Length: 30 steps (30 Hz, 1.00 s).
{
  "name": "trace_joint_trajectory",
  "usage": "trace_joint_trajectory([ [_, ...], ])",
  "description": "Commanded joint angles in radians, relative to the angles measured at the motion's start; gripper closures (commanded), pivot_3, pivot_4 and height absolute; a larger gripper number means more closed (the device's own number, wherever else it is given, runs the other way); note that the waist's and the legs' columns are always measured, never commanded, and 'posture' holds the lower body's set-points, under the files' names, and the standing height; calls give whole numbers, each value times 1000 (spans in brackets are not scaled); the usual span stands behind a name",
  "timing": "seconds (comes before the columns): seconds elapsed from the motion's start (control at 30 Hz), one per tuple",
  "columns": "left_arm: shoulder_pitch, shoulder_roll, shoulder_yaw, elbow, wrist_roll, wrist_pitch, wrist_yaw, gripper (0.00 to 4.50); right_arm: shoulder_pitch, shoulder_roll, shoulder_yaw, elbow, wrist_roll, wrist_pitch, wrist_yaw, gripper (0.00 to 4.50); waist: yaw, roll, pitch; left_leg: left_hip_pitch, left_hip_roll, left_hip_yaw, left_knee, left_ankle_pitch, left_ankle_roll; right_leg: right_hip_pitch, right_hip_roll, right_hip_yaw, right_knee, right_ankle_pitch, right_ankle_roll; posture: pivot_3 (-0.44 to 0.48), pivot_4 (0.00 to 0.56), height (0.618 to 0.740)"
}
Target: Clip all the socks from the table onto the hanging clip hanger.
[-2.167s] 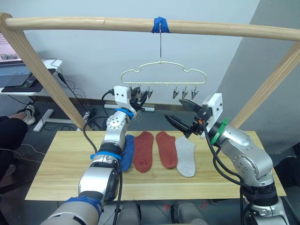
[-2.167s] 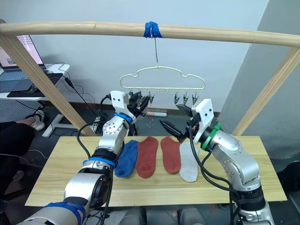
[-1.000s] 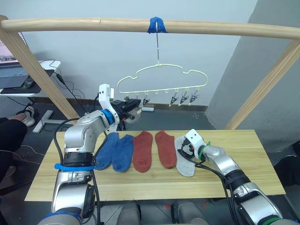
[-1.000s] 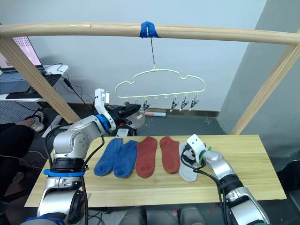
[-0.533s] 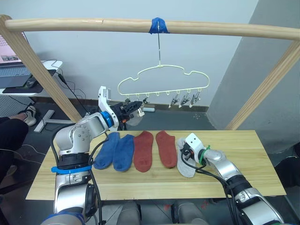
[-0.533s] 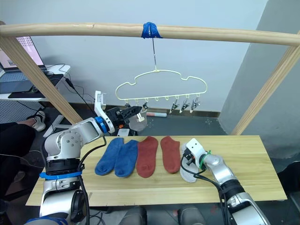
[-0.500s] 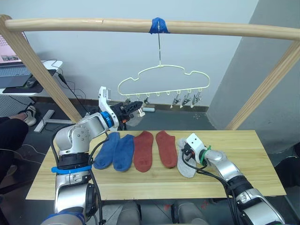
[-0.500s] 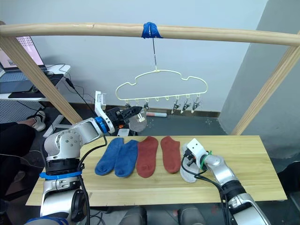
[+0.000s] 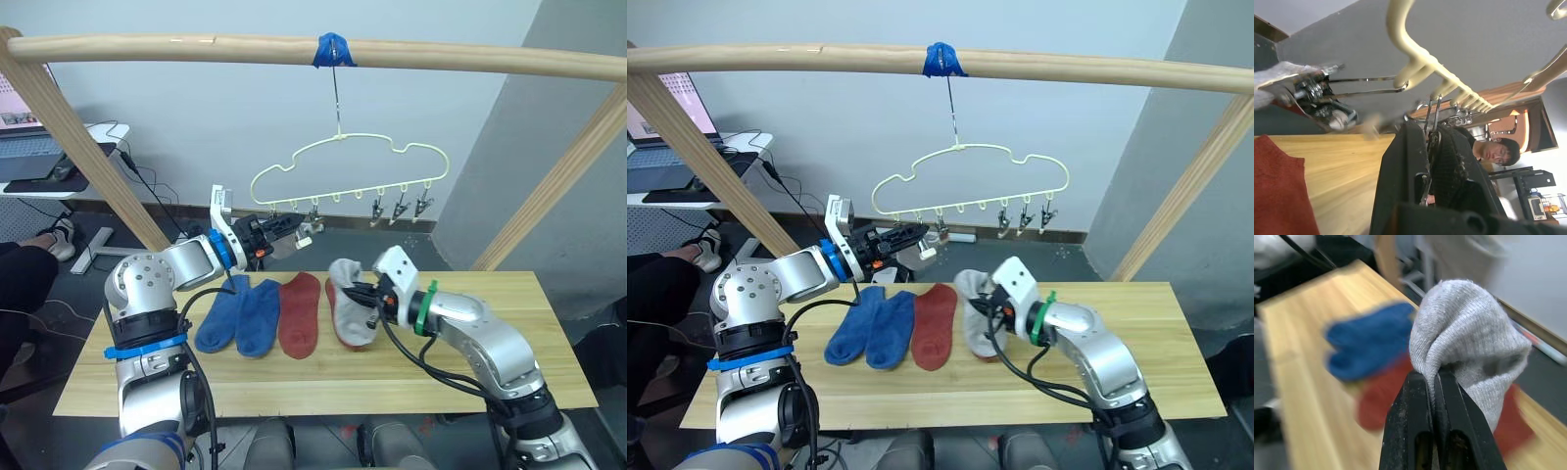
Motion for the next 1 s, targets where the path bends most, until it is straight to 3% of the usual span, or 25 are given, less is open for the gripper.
trace_joint_trajectory([
  [0.03, -29, -9, 24, -7, -48, 17, 16, 4314, -67, 41, 13, 24, 12, 11, -28, 4466, 0, -1, 0, 0, 0, 0, 0, 0, 0, 0, 0, 0, 0, 0, 0, -13, 138, 740],
  [0.53, 7, 3, 0, -62, -63, 16, 33, 4314, -193, 112, -13, 84, 50, 30, -51, 4466, 14, -1, 1, -5, 0, 0, 0, 0, 0, -4, -1, -1, -1, 1, -2, 9, 144, 740],
  [1.0, -22, 21, 35, 3, -73, 7, 37, 4314, -137, 63, -1, -15, 112, 106, -39, 4466, 15, -1, 2, -5, 0, 0, -1, 0, 0, -4, -1, -1, -2, 0, -1, 4, 148, 740],
])
